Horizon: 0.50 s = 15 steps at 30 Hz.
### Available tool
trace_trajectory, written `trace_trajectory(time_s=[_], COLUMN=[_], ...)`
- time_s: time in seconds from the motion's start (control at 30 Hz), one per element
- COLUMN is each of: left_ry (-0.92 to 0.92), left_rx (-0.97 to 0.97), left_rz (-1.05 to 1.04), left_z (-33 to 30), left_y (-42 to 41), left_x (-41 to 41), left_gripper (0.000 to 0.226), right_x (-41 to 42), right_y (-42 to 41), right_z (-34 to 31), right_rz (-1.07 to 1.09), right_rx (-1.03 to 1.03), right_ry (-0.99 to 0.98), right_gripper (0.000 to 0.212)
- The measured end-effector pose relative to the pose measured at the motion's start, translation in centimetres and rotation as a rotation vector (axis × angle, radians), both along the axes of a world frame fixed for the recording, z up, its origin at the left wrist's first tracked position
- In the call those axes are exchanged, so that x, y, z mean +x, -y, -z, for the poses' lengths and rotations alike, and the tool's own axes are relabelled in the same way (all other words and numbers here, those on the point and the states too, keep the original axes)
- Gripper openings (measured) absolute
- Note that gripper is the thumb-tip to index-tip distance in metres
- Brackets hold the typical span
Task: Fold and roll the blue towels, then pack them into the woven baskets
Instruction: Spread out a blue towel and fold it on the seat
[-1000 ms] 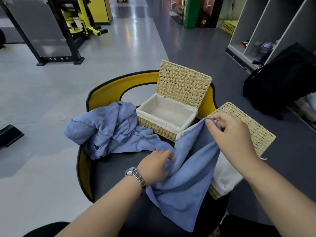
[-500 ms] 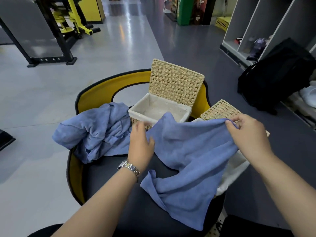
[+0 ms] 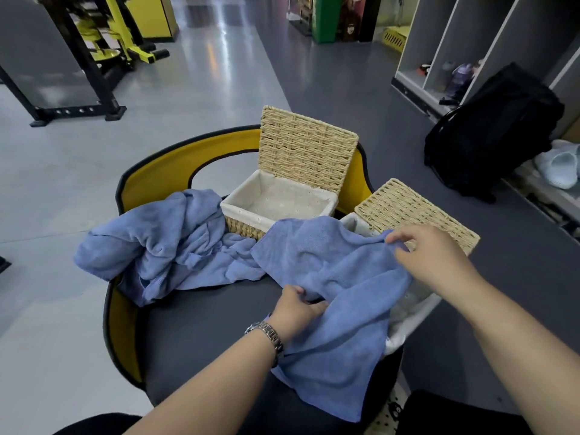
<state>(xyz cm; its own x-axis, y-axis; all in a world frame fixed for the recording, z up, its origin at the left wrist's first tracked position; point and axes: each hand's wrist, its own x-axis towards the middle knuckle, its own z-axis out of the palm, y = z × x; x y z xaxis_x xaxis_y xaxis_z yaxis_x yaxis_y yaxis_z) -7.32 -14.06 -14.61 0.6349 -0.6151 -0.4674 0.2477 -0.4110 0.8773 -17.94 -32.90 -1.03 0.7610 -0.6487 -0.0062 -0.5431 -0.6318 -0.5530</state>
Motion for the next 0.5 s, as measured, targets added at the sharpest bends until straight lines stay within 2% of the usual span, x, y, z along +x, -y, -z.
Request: trace_trajectory(time_s=[0.13, 0.27, 0.33, 0.43, 0.5], left_ry=[-0.124, -0.077, -0.101, -0.268, -0.450], left_rx=[-0.086, -0.069, -0.077, -0.126, -0.164], left_rz=[-0.161, -0.203, -0.221, -0.276, -0.293], left_z=[-0.3, -0.7, -0.7, -1.7, -2.6], left_y=[0.1, 0.2, 0.0, -0.6, -1.2], left_x=[0.0, 0.2, 0.4, 1.0, 1.8], left_gripper=[0.027, 0.033, 0.027, 0.015, 0.012], right_x=[0.1, 0.1, 0.1, 0.1, 0.0], right_y=[-0.3, -0.7, -0.7, -0.8, -1.0], right_z=[-0.3, -0.6, -0.6, -0.7, -1.1], right_rz=[-0.094, -0.092, -0.077, -0.054, -0.054], right_rx=[0.056, 0.045, 0.046, 0.033, 0.001], right_ry=[-0.022, 0.002, -0.006, 0.011, 0.047], right_gripper=[0.037, 0.025, 0.020, 0.017, 0.021])
